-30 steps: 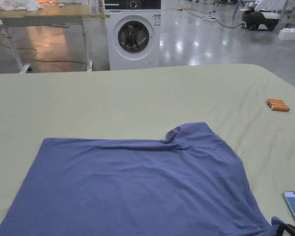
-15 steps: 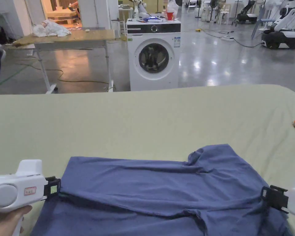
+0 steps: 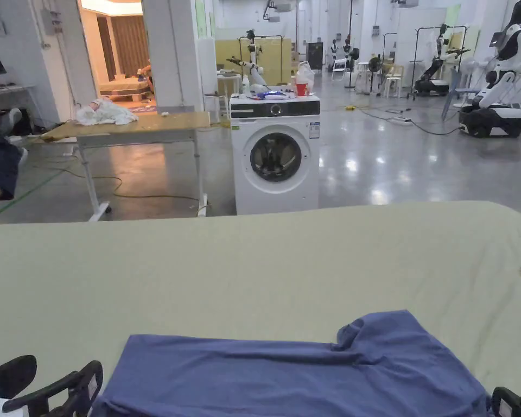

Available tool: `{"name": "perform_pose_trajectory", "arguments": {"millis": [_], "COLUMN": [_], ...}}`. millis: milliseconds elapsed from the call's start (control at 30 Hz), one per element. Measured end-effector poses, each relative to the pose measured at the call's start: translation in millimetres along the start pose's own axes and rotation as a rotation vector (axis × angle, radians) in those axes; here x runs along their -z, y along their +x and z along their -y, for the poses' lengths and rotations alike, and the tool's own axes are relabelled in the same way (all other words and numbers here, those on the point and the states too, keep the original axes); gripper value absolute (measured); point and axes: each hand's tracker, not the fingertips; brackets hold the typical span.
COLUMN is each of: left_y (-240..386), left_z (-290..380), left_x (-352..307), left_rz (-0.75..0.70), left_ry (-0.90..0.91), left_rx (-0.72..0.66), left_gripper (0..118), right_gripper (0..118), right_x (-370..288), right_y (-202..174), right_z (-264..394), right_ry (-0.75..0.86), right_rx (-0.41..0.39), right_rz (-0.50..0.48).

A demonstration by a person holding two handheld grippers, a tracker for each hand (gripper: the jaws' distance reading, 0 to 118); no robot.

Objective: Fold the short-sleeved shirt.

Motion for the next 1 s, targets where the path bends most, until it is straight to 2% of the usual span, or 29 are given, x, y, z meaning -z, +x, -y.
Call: {"name": "perform_pose_trajectory", "arguments": {"millis": [67,100,133,167,233,267,333,467,533,600,633,733,933,1000], "left_y": [20,29,38,46,61,67,72,81,83,82,78,67,50,37], "left_z": [-6,-9,-12,-14,-12,-10,0,19,27,31,34,39,42,52], "left_x": [-25,-36,-48,-57,-72,-77,-80,-88,-92,-94,-94,-93,-87,-79], "left_rz": [-0.026,-0.030,-0.027,-0.025,-0.047,-0.048,-0.008,0.015,0.014,0.023,0.035,0.020,-0.015,-0.025], "left_ry": [0.107,0.146,0.176,0.201,0.202,0.192,0.149,0.084,0.055,0.031,0.022,0.014,0.006,-0.019], "left_rx": [0.003,0.017,0.039,0.059,0.077,0.079,0.045,0.012,0.011,0.000,-0.020,-0.121,-0.111,-0.126], "left_gripper": [79,77,74,68,48,28,2,0,0,0,0,0,0,9], "right_gripper": [66,64,60,50,31,19,1,0,0,0,0,0,0,0], "right_x": [-18,-24,-27,-35,-51,-57,-66,-69,-68,-68,-68,-66,-66,-66], "right_y": [-18,-27,-32,-40,-52,-59,-66,-75,-81,-87,-90,-89,-85,-82], "right_z": [2,1,3,4,7,8,12,29,38,42,42,39,38,41], "right_ry": [0.011,0.006,0.001,0.005,0.053,0.078,0.108,0.067,0.041,0.036,0.036,0.039,0.040,0.025], "right_rx": [-0.031,-0.055,-0.070,-0.081,-0.094,-0.083,-0.063,-0.007,-0.042,-0.115,-0.123,-0.093,-0.078,-0.074], "right_rz": [-0.020,0.003,0.050,0.044,-0.004,-0.016,-0.023,-0.078,-0.092,-0.060,-0.062,-0.081,-0.073,-0.075]}}
